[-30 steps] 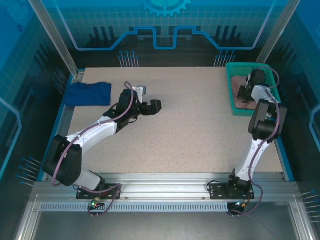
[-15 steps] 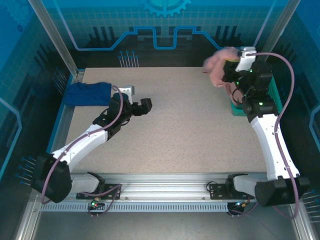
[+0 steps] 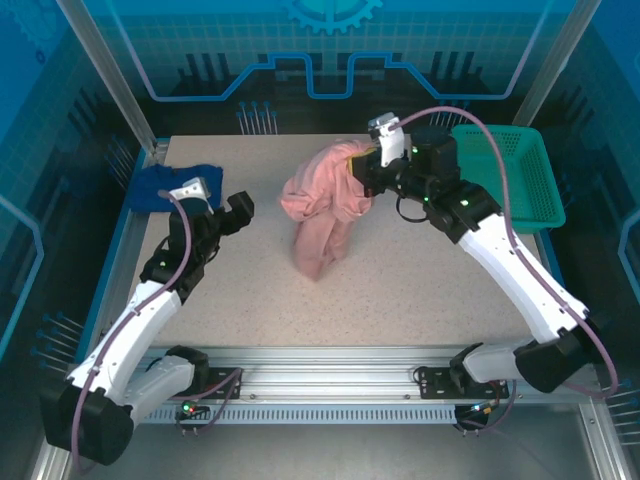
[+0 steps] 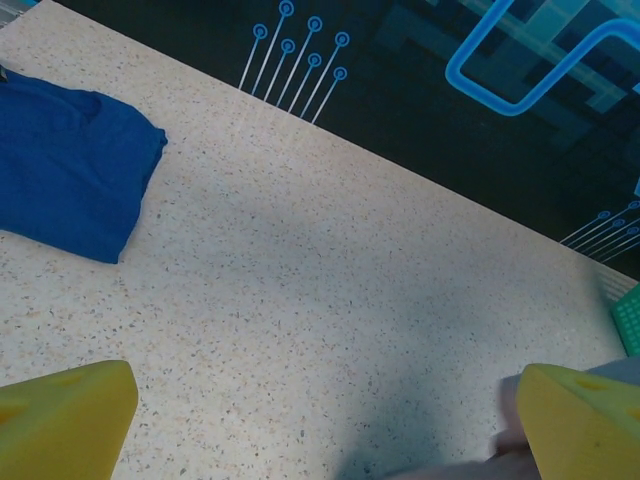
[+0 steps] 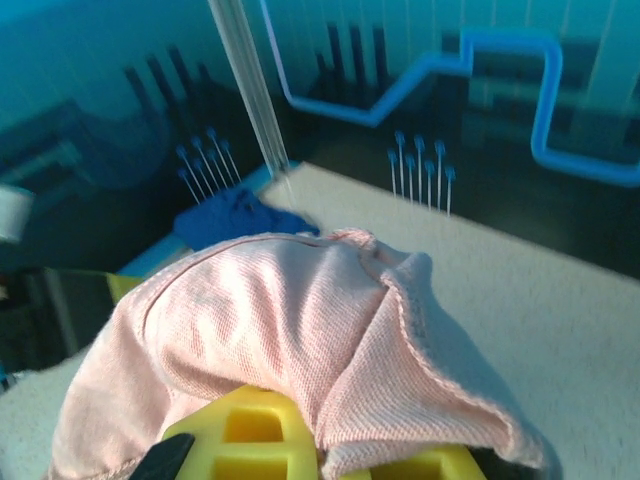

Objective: Fold the inside-out t-shirt
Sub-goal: Place the T-shirt at the center of the table, then flatten out the T-shirt at the center of the table.

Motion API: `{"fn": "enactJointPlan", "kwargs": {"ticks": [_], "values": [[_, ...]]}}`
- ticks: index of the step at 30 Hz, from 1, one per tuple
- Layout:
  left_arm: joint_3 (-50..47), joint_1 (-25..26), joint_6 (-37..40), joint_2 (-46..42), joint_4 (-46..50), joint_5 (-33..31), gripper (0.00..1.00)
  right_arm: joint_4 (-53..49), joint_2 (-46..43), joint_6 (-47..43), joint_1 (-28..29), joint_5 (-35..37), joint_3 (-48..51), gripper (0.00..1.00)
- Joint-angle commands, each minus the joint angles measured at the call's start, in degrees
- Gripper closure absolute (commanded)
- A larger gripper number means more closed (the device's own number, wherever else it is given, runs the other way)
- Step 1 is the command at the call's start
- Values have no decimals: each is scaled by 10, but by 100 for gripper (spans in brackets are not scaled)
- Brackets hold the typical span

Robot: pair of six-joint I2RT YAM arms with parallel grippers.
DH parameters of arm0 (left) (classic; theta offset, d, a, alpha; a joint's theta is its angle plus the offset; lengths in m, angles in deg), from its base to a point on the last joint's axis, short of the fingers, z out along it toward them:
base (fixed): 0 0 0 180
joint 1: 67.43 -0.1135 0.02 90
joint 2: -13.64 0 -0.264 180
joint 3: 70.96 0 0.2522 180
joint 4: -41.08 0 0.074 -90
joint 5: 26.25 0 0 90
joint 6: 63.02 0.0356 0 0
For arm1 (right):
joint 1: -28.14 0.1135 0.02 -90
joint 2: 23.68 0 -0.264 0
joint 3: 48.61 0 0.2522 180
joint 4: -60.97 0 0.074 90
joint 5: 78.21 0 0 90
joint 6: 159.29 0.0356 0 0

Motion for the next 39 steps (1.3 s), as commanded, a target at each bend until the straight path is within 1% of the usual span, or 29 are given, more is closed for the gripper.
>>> {"fn": "enactJointPlan", "kwargs": {"ticks": [1, 2, 3, 4, 5, 6, 7, 8, 9, 10, 11, 12, 14, 16, 17, 19, 21, 23, 25, 28, 30, 32, 33, 34, 35, 37, 39], "values": [[-17, -3, -10, -2, 18, 22, 1, -52, 59, 21, -40, 34, -8, 92], [-20, -2, -10, 2, 10, 42, 1, -69, 93, 23, -65, 41, -9, 87], [-26, 1, -12, 6, -2, 66, 1, -89, 131, 21, -93, 47, -17, 76], [-31, 4, -14, 13, -16, 87, 1, -111, 163, 16, -118, 60, -28, 69], [-36, 11, -14, 21, -31, 110, 1, -135, 197, 6, -141, 95, -44, 63], [-38, 22, -12, 32, -40, 128, 1, -154, 218, -6, -150, 147, -52, 57], [-37, 34, -8, 45, -44, 141, 1, -165, 225, -14, -150, 184, -51, 51], [-32, 51, 2, 60, -41, 154, 1, -170, 218, -22, -140, 204, -37, 46], [-27, 72, 13, 79, -33, 161, 1, -158, 197, -24, -125, 199, -6, 40], [-23, 88, 24, 93, -22, 163, 1, -140, 176, -20, -111, 179, 28, 34], [-22, 107, 34, 114, -12, 163, 1, -127, 154, -9, -96, 139, 65, 28], [-23, 123, 44, 132, -4, 166, 1, -121, 135, 9, -85, 103, 98, 24], [-29, 145, 58, 161, 15, 161, 1, -109, 112, 42, -65, 51, 158, 22], [-35, 163, 68, 181, 29, 162, 1, -100, 95, 67, -40, 42, 207, 22], [-37, 180, 77, 188, 34, 170, 1, -96, 90, 79, -24, 44, 228, 22], [-35, 223, 97, 198, 41, 164, 1, -79, 89, 102, -1, 41, 262, 22], [-28, 266, 121, 218, 54, 138, 1, -48, 97, 126, 20, 28, 290, 23], [-20, 290, 133, 247, 60, 108, 2, -8, 113, 146, 34, 8, 310, 23], [-13, 303, 138, 279, 56, 88, 7, 24, 137, 157, 43, -7, 313, 24], [-9, 308, 142, 325, 32, 70, 14, 62, 170, 165, 48, -12, 302, 24], [-12, 309, 140, 352, 8, 67, 21, 83, 190, 171, 48, -14, 295, 24], [-15, 309, 137, 374, -20, 59, 28, 96, 211, 173, 48, 1, 289, 25], [-14, 309, 139, 386, -33, 53, 34, 99, 223, 172, 48, 12, 284, 28], [-13, 309, 136, 395, -40, 44, 40, 99, 232, 170, 47, 22, 278, 34], [-11, 309, 132, 402, -47, 34, 48, 98, 238, 167, 44, 30, 271, 43], [-14, 308, 129, 401, -64, 18, 59, 99, 232, 158, 38, 42, 264, 62], [-20, 306, 129, 383, -80, 2, 70, 103, 201, 148, 27, 51, 266, 78]]}}
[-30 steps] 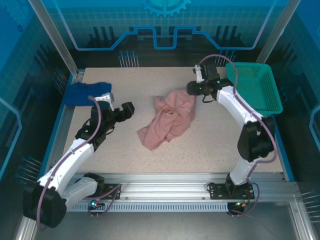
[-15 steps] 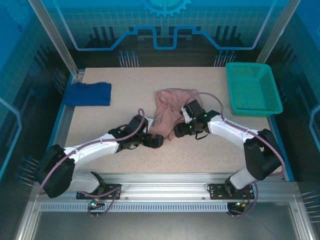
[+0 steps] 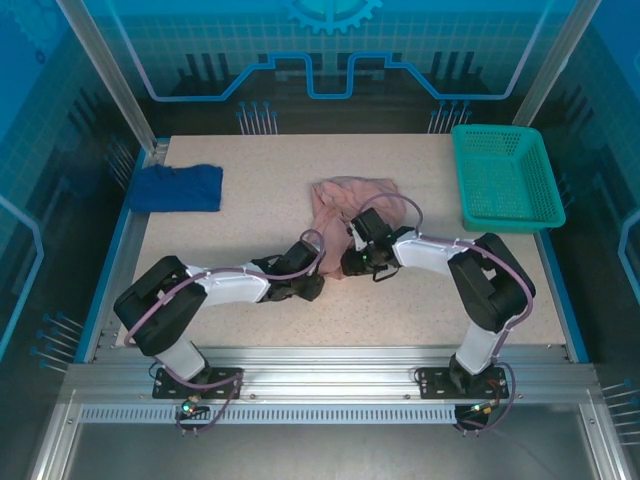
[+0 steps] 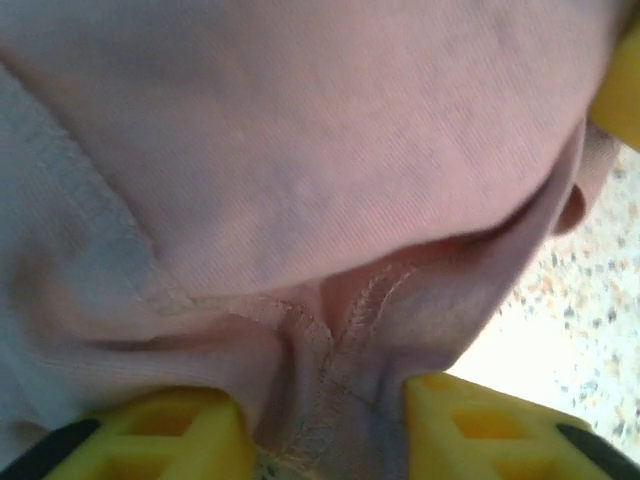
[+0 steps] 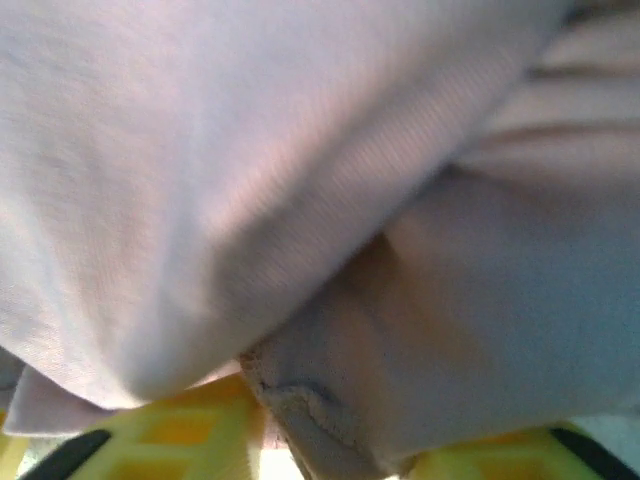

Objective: Fold the inside-out t-shirt
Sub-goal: Flatten out the T-shirt at the center of the table.

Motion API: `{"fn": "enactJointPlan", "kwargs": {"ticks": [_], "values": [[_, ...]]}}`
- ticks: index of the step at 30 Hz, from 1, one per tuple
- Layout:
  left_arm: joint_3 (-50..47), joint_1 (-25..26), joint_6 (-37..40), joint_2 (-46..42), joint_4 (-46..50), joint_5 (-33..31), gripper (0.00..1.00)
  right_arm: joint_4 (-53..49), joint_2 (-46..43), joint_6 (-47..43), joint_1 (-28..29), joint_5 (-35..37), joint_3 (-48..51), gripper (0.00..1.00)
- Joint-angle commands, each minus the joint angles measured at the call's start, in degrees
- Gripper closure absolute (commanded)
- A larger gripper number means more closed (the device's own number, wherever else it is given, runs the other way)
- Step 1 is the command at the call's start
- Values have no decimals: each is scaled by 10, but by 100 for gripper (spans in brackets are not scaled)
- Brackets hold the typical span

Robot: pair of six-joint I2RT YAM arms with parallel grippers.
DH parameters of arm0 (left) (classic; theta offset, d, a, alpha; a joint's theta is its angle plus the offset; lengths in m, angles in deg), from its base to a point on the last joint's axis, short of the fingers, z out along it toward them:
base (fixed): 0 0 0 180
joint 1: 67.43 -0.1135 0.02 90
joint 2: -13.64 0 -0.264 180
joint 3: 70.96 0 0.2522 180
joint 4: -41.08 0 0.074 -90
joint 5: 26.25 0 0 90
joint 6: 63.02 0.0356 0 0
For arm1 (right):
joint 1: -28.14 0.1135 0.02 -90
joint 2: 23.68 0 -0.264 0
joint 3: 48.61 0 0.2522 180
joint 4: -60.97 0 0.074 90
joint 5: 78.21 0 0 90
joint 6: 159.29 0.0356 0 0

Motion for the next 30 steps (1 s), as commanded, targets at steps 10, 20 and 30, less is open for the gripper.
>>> {"fn": "enactJointPlan", "kwargs": {"ticks": [10, 20, 30], "values": [[34, -99, -26, -221, -51, 30, 100, -49, -218, -87, -92, -66, -92, 100], [175, -170, -7, -361, 44, -6, 100, -80, -331, -127, -125, -74, -224, 98], [274, -191, 15, -335, 85, -59, 100, -129, -311, -144, -125, 0, -318, 95]]}}
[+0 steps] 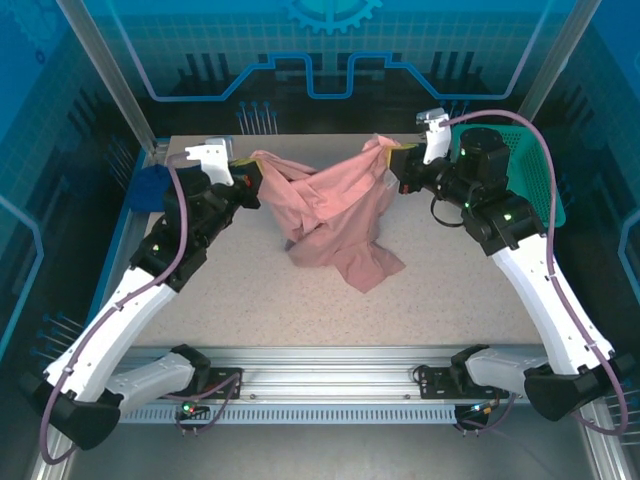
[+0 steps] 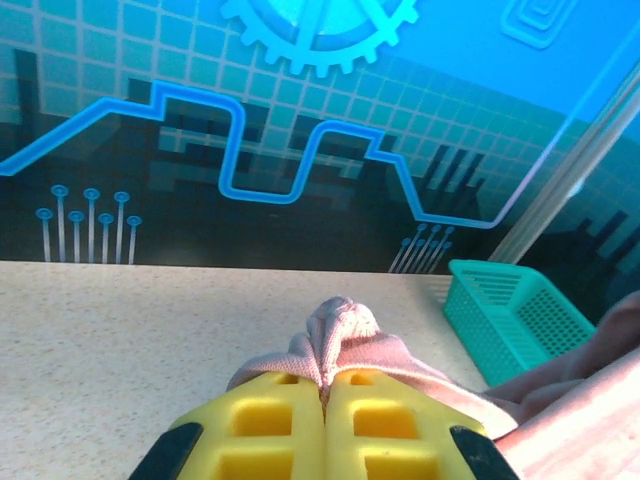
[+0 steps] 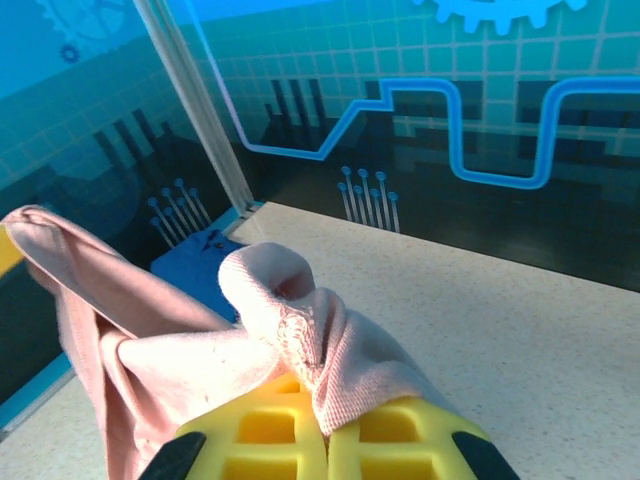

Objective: Fold the inside-out t-shirt
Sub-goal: Flatten out the T-shirt at the center of the table.

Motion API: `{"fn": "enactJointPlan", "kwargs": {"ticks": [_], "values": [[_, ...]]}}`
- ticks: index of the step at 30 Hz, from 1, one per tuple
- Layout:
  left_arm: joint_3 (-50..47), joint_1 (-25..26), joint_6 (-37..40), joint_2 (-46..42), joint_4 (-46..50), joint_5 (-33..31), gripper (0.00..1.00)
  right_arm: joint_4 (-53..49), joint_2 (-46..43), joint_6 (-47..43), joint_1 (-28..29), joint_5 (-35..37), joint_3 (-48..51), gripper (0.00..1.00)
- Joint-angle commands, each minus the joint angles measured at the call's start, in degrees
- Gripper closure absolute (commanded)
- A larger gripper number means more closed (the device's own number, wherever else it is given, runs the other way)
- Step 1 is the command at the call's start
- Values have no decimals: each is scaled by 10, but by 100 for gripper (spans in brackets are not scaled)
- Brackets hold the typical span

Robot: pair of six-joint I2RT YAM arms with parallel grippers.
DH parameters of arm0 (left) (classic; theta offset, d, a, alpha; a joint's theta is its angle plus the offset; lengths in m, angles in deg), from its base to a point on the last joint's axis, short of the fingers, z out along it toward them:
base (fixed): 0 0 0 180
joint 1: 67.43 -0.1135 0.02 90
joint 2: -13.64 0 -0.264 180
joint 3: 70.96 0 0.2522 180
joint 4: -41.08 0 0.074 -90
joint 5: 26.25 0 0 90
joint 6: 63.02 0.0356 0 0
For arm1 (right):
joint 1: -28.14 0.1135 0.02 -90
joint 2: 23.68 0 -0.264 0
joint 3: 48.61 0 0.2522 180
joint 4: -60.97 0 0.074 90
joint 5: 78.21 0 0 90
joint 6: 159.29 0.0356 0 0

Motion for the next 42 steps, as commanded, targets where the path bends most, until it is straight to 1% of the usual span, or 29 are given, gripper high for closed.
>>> {"fn": "enactJointPlan", "kwargs": {"ticks": [1, 4, 9, 12, 14, 16, 18, 21, 23, 26, 27, 30, 34, 36, 39, 40, 42], "values": [[53, -18, 15, 11, 16, -26, 100, -23, 15, -14, -5, 47, -49, 94], [101, -23, 11, 33, 14, -6, 100, -20, 35, -19, -5, 41, -109, 93], [181, -22, 4, 63, 13, 48, 100, -47, 91, -46, -7, 52, -262, 92], [185, -22, 7, 45, 0, 49, 100, -96, 135, -57, -9, 28, -362, 90], [148, -23, 11, 14, -15, 36, 100, -123, 147, -63, -9, 20, -377, 89], [91, -23, 4, -21, -18, 23, 100, -132, 136, -62, -9, 23, -330, 88], [14, -22, -22, -49, -11, 25, 100, -138, 118, -53, -10, 25, -244, 86], [-115, -21, -72, -80, 8, 68, 100, -139, 85, -26, -12, 31, -85, 84], [-208, -18, -106, -96, 4, 105, 100, -139, 69, -1, -15, 32, 27, 83], [-313, -9, -163, -103, -33, 152, 100, -128, 68, 31, -32, 16, 155, 80], [-333, -2, -175, -102, -47, 162, 100, -123, 71, 35, -36, 9, 181, 79], [-368, 27, -187, -93, -61, 163, 100, -115, 91, 44, -39, 18, 235, 73], [-378, 50, -185, -80, -52, 159, 100, -101, 105, 61, -31, 7, 281, 65], [-381, 53, -184, -77, -49, 155, 100, -81, 104, 70, -10, -5, 300, 60], [-381, 53, -178, -76, -46, 154, 100, -42, 119, 85, 29, -4, 319, 48], [-380, 53, -175, -76, -44, 151, 100, -25, 132, 90, 32, -2, 320, 44], [-381, 53, -168, -76, -42, 146, 100, 17, 159, 91, 32, -6, 316, 41]]}}
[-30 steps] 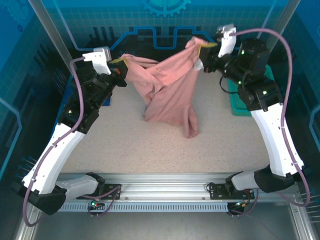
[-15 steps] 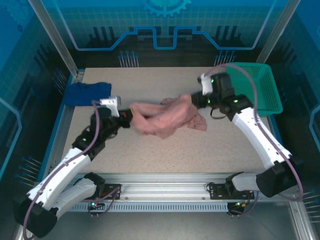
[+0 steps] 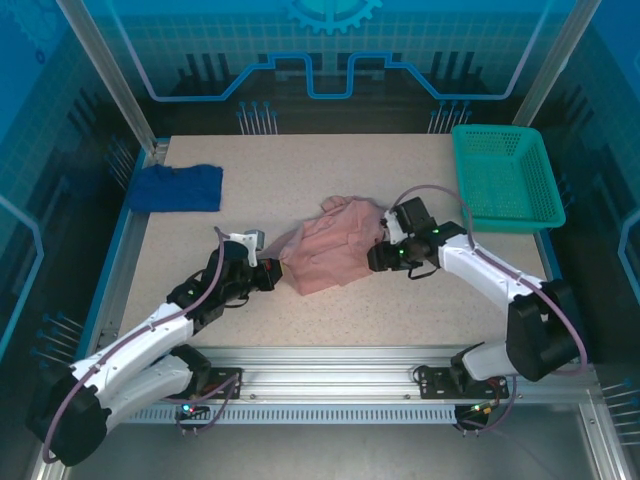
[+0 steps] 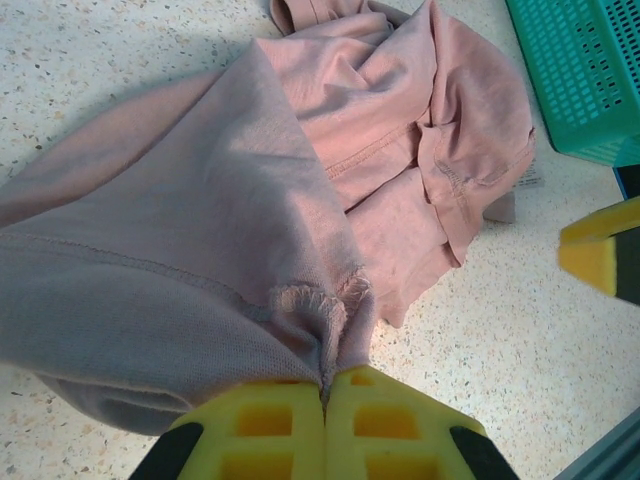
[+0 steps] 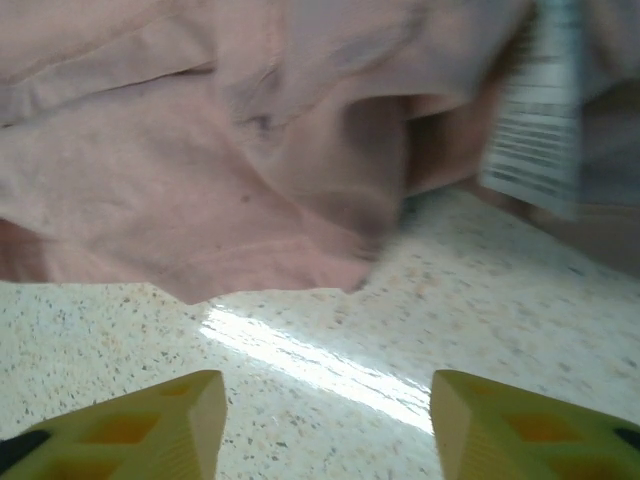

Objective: Fold the inside-out t-shirt
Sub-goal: Flatten out the T-shirt at the center of the table.

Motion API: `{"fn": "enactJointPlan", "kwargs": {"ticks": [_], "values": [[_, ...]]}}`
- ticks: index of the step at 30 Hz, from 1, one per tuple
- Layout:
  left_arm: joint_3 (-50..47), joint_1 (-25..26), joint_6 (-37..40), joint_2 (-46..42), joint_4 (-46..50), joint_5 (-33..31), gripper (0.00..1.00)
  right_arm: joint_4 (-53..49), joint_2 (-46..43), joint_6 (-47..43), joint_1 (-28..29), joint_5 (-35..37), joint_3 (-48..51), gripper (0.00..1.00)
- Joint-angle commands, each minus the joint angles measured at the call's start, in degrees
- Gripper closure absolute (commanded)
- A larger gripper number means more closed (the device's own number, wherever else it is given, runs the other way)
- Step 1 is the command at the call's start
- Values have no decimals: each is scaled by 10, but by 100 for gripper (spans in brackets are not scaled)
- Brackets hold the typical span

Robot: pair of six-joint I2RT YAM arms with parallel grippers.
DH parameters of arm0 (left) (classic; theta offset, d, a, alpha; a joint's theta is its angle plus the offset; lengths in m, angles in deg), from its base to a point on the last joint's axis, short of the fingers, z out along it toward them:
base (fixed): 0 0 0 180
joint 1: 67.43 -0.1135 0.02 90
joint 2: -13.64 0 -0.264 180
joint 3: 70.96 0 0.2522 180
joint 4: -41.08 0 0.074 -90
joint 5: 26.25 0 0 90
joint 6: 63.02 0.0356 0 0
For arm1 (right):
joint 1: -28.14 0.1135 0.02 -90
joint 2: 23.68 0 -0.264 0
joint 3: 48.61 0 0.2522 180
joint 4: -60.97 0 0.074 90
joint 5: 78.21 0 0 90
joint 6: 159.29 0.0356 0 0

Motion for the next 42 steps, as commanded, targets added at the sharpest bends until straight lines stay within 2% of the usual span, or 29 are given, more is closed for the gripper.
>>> {"fn": "enactJointPlan", "kwargs": {"ticks": [1, 5, 8, 10, 14, 18, 26, 34, 38, 42], "values": [[0, 3, 7, 2, -9, -1, 100, 90, 43, 15, 3, -8, -5, 42], [1, 3, 17, 3, -4, -11, 100, 127, 113, 4, 4, -2, -50, 43], [1, 3, 22, 7, 0, -18, 100, 113, 150, -3, 15, 8, -89, 45], [1, 3, 23, 9, -1, -20, 100, 80, 157, -11, 34, 68, -109, 45], [3, 3, 24, 14, -9, -25, 100, 7, 140, -31, 82, 241, -119, 42], [6, 2, 24, 20, -7, -34, 100, -15, 123, -57, 124, 320, -125, 39], [4, 1, 20, 25, -3, -44, 100, -30, 196, -92, 161, 361, -181, 41], [-1, 0, 16, 19, 4, -55, 100, -51, 224, -122, 185, 397, -222, 41], [0, -1, 10, 13, 12, -65, 100, -101, 183, -105, 195, 423, -208, 42], [-4, -5, 4, 8, 14, -72, 100, -82, 123, -113, 202, 370, -177, 43]]}}
